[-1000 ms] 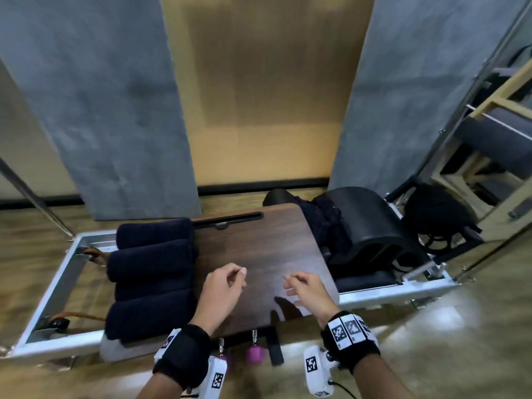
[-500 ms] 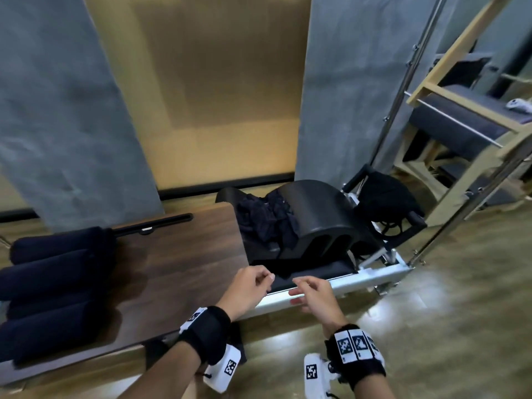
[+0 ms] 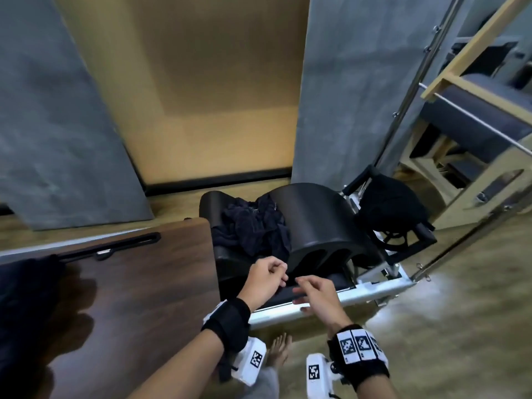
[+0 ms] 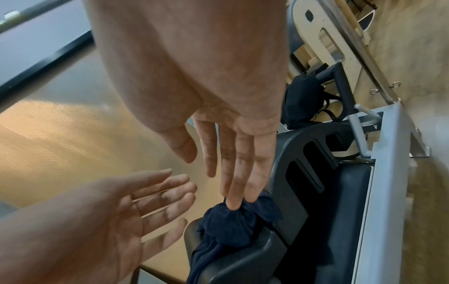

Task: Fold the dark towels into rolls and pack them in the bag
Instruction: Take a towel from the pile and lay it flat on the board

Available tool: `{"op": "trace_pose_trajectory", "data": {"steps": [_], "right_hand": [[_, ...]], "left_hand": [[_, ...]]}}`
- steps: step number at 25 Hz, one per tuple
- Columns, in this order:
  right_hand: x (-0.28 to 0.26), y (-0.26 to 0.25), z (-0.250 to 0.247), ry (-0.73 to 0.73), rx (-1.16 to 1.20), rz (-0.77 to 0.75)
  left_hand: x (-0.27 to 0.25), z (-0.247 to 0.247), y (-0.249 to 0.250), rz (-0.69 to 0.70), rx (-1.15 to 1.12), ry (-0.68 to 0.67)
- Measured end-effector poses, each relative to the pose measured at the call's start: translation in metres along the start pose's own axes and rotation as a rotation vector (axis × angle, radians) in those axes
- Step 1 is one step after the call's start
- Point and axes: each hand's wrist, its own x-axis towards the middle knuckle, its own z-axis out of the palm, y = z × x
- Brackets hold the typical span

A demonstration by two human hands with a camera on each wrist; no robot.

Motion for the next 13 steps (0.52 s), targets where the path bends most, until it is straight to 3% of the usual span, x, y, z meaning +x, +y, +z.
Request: {"op": "trace_pose_trajectory", "data": {"steps": [3,7,13], "right_hand": [[0.062,-0.027,-0.005,-0.024,-0.061,0.028],[0.158,-0.061,0.008,-0.101,-0.156,0.106],[0.247,-0.079,0.034,-0.198,-0.224,0.193]], "left_hand": [[0.073,0.010,-0.005,-0.091,-0.011,0.078],[0.165,-0.003,-0.027,-0.328,0.056,0.207],[0.249,-0.036,-0.064,-0.630,0.140,0.277]]}}
